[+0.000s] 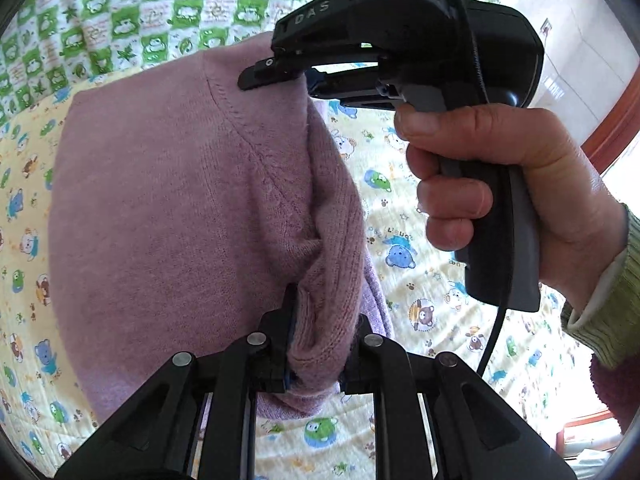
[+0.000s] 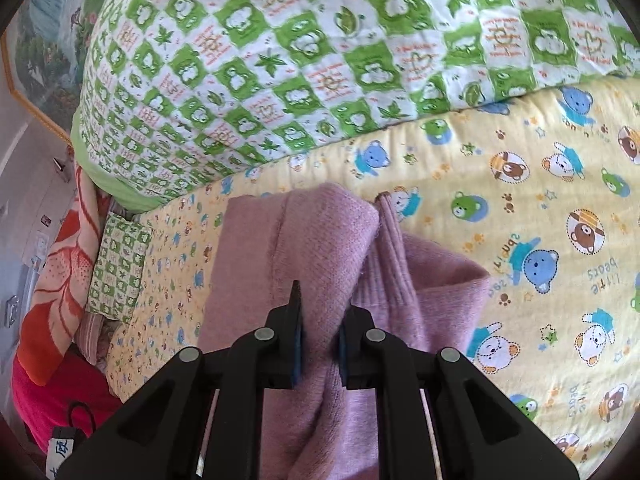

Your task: Fold small clothes

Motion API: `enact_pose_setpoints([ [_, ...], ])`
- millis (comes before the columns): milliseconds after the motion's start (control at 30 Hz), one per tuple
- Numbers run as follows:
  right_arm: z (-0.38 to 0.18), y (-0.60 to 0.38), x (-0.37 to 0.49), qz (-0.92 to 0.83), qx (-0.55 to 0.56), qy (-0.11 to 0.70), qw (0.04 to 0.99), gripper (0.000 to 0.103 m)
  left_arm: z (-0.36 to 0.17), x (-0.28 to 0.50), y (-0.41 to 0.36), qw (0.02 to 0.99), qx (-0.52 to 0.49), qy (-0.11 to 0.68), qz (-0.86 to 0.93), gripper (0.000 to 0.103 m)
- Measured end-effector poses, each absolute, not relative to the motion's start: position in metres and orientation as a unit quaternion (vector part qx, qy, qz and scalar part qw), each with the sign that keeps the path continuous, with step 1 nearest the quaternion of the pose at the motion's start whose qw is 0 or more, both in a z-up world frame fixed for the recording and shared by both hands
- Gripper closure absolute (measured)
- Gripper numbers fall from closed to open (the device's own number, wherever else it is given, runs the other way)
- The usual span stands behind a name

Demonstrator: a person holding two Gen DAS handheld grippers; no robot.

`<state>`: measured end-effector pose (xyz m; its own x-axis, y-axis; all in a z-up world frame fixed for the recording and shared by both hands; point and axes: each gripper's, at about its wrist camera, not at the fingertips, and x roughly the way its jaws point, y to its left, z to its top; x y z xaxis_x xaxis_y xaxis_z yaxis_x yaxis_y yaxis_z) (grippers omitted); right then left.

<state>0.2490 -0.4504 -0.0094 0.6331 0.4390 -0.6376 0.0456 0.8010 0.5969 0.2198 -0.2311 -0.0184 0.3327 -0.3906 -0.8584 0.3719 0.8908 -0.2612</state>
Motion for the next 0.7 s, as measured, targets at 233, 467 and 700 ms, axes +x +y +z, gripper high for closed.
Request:
enact_pose_setpoints([
  [233,-0.029,-0.46,0.248,0.113,0.319,0.409,0.847,0.089,-0.025,0.213,-0.239,0.812,0.002,0.53,-0.244,0.089],
  [467,-0.034,-0.466,0.241,0.103,0.334,0.4,0.847,0.088,-0.029,0.21,-0.252,0.808,0.02,0.531,-0.254,0.088],
  [700,-0.043,-0.466,0.238,0.084,0.332,0.417,0.842,0.074,-0.029,0.204,-0.258,0.789,0.017,0.547,-0.279,0.055],
])
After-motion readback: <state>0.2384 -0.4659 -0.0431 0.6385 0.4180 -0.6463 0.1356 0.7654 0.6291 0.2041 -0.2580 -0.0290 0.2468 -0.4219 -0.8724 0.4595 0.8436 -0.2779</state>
